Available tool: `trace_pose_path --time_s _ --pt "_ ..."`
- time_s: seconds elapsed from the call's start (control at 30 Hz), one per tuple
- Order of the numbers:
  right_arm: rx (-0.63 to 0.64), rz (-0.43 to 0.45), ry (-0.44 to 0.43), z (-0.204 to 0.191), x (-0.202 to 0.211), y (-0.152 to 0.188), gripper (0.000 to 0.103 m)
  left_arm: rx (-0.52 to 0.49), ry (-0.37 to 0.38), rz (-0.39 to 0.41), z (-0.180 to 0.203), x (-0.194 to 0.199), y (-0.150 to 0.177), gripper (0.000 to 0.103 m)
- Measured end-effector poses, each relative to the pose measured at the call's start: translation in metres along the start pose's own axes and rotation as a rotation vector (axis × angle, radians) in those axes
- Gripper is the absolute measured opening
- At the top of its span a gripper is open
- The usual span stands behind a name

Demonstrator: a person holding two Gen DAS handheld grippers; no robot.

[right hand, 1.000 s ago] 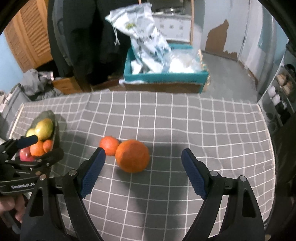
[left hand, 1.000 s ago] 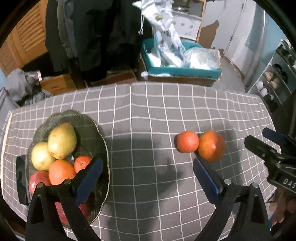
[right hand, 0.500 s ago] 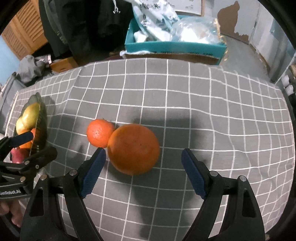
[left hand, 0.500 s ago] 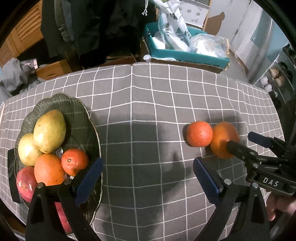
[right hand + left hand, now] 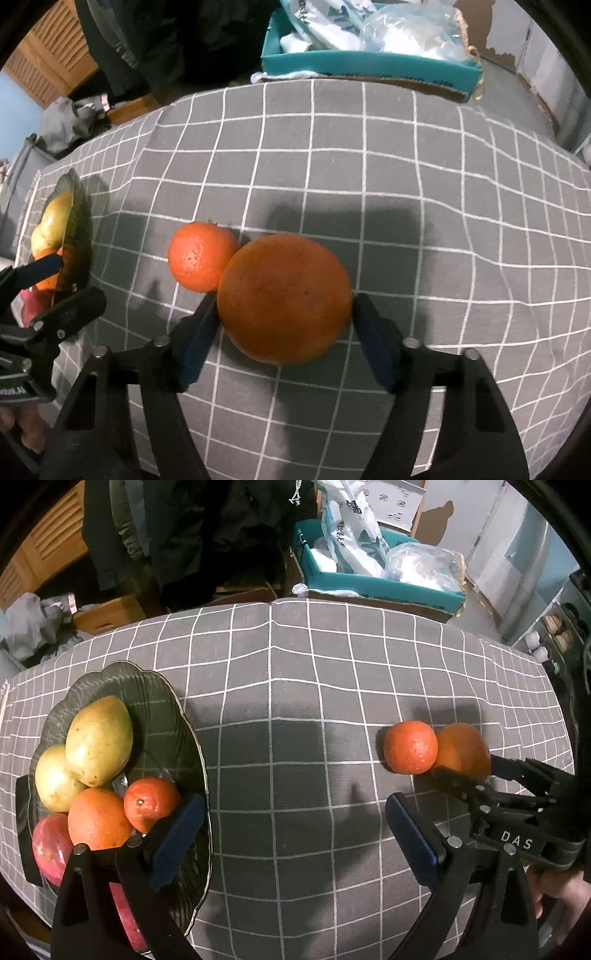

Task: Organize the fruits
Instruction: 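Close the right tool on the large orange and lift it, then close the left tool on the small tangerine while the right tool holds the orange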

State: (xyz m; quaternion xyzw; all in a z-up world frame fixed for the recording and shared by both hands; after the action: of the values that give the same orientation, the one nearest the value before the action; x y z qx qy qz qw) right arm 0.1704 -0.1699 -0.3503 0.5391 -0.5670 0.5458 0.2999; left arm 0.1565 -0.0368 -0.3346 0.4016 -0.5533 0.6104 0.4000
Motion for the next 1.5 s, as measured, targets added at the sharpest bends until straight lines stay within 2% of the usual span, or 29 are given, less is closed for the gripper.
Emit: trace_pose_path --time_s 0.3,0.47,0.63,0.8,0.97,1.03,1.1,1.17,1.23,1.27,1.3,1.5 --pt "-0.039 0.063 0.064 0.03 0.021 0.002 0.067 0.008 0.0 0.004 0.01 0.008 -0.002 0.099" --pt "-0.074 0.084 0.078 0.047 0.03 0.004 0.067 -0.032 0.015 0.037 0.03 0.015 -0.007 0.099" --pt "-0.099 0.104 0.119 0.064 0.039 0.008 0.067 -0.055 0.055 0.019 0.053 0.0 -0.011 0.099" --pt "-0.137 0.116 0.135 0.083 0.046 0.012 0.067 -0.093 0.057 -0.004 0.074 -0.019 -0.014 0.099" --pt "-0.173 0.121 0.135 0.097 0.049 0.016 0.067 -0.091 0.074 -0.014 0.086 -0.034 -0.019 0.098" --pt "-0.181 0.12 0.135 0.101 0.049 0.018 0.067 -0.093 0.076 -0.018 0.089 -0.039 -0.02 0.091" --pt "-0.184 0.119 0.135 0.102 0.049 0.018 0.067 -0.092 0.08 -0.036 0.091 -0.045 -0.02 0.074" --pt "-0.184 0.116 0.135 0.102 0.048 0.019 0.067 -0.088 0.093 -0.053 0.094 -0.05 -0.018 0.069" --pt "-0.18 0.114 0.137 0.102 0.047 0.019 0.067 -0.088 0.099 -0.057 0.095 -0.052 -0.016 0.058" --pt "-0.176 0.113 0.139 0.101 0.047 0.019 0.067 -0.092 0.101 -0.059 0.095 -0.054 -0.016 0.047" --pt "-0.174 0.112 0.14 0.101 0.047 0.019 0.067 -0.093 0.093 -0.057 0.094 -0.054 -0.016 0.044" --pt "-0.156 0.116 0.154 0.097 0.048 0.017 0.067 -0.093 0.113 -0.04 0.091 -0.048 -0.014 0.043"
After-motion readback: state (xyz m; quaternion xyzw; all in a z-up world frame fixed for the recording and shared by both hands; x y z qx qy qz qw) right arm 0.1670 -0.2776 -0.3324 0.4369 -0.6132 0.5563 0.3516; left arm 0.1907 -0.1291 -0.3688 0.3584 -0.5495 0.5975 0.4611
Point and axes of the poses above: each gripper's, at about its wrist camera, not at the fingertips, and x roughly against the way its jaws point, z to its right, y to its underside, the point moved 8 cm from there along -x, roughly the way its jaws point
